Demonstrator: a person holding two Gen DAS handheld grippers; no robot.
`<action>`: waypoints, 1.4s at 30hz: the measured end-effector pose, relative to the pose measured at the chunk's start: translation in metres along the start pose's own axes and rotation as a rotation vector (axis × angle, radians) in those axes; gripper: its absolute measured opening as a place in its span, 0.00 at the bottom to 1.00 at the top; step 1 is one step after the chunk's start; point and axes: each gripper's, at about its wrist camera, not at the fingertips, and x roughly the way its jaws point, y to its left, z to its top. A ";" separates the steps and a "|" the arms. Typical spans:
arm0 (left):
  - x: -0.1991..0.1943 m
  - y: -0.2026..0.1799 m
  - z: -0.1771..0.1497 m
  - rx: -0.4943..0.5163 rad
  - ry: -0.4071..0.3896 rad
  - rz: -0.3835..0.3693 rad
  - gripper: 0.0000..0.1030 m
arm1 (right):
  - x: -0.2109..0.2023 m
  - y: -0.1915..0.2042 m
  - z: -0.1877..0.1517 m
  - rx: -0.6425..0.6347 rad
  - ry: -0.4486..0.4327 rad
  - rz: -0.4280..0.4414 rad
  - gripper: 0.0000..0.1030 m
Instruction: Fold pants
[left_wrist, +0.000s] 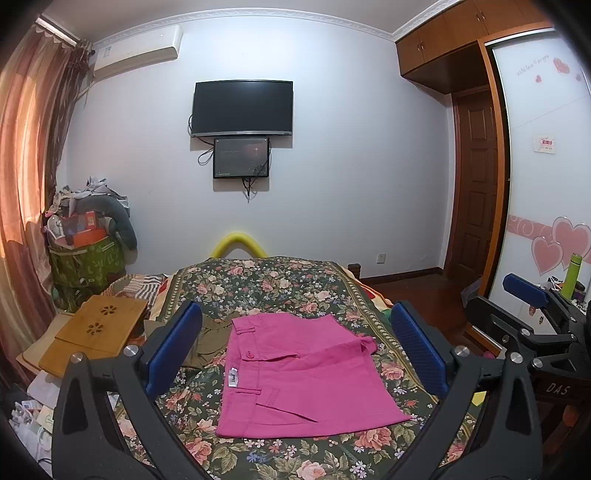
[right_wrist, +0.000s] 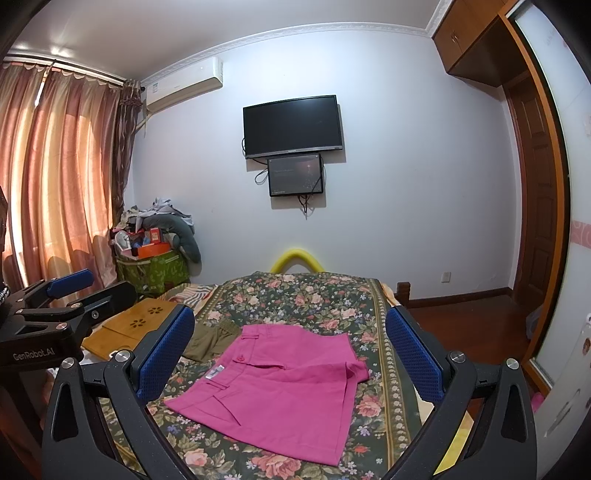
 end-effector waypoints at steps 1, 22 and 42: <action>0.000 0.000 0.000 -0.001 0.001 0.001 1.00 | 0.001 0.000 0.000 0.001 0.000 -0.001 1.00; 0.005 -0.001 -0.002 -0.002 0.003 0.007 1.00 | -0.001 0.001 -0.006 0.015 0.005 0.001 1.00; 0.006 -0.003 -0.003 0.006 0.001 0.013 1.00 | -0.002 -0.003 -0.003 0.027 0.011 0.002 1.00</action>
